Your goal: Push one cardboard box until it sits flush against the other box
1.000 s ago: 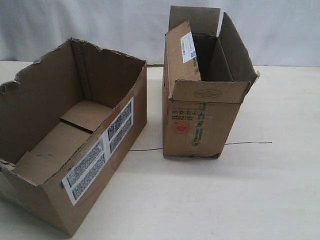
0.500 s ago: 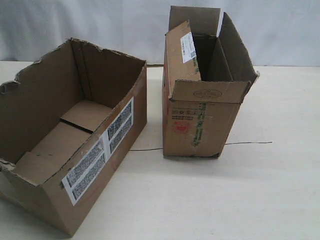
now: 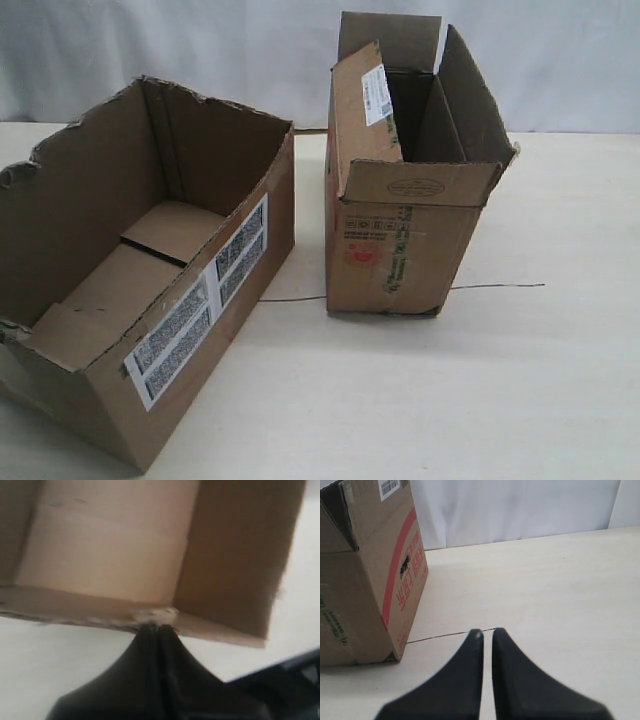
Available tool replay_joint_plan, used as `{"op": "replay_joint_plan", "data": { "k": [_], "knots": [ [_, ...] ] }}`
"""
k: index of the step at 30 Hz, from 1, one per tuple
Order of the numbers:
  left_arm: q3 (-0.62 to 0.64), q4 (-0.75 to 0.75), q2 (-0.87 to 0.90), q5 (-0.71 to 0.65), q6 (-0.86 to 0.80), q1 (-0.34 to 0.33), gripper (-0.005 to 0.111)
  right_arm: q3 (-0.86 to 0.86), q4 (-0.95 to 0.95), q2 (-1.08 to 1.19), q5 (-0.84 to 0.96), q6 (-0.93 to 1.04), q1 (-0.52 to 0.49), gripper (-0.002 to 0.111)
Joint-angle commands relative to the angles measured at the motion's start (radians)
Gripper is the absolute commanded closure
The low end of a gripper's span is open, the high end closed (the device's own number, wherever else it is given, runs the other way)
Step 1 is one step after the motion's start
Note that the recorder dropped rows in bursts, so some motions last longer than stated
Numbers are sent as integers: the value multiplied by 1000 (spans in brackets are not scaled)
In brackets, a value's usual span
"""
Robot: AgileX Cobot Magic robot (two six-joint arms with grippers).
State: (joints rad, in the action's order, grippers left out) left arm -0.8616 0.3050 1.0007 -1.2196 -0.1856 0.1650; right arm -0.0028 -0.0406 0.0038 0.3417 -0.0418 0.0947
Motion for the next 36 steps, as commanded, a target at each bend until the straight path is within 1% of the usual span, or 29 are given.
{"op": "replay_joint_plan", "data": {
  "k": [1, 2, 4, 5, 6, 8, 9, 10, 14, 18, 23, 30, 36],
  "knots": [
    [40, 3, 4, -1, 50, 185, 107, 3, 1, -4, 0, 4, 2, 103],
    [40, -34, 4, -1, 88, 232, 107, 3, 1, -4, 0, 4, 2, 103],
    [40, -125, 13, -1, 150, 285, 107, 3, 1, -4, 0, 4, 2, 103],
    [42, -196, 25, -1, 195, 304, 107, 3, 1, -4, 0, 4, 2, 103],
    [45, -242, 37, -1, 213, 314, 107, 3, 1, -4, 0, 4, 2, 103],
    [65, -326, 72, -1, 242, 312, 107, 3, 1, -4, 0, 4, 2, 103],
    [74, -331, 91, -1, 242, 312, 107, 3, 1, -4, 0, 4, 2, 103],
    [86, -335, 116, 37, 242, 312, 107, 3, 1, -4, 0, 4, 2, 103],
    [99, -282, 234, 223, 186, 312, 107, 3, 1, -4, 0, 4, 2, 103],
    [80, -290, 348, 348, 186, 312, 107, 3, 1, -4, 0, 4, 2, 103],
    [26, -251, 455, 457, 186, 312, 107, 3, 1, -4, 0, 4, 2, 103],
    [-59, -78, 542, 616, 71, 312, 107, 3, 1, -4, 0, 4, 2, 103],
    [-128, -18, 628, 652, 49, 312, 107, 3, 1, -4, 0, 4, 2, 103]
  ]
}}
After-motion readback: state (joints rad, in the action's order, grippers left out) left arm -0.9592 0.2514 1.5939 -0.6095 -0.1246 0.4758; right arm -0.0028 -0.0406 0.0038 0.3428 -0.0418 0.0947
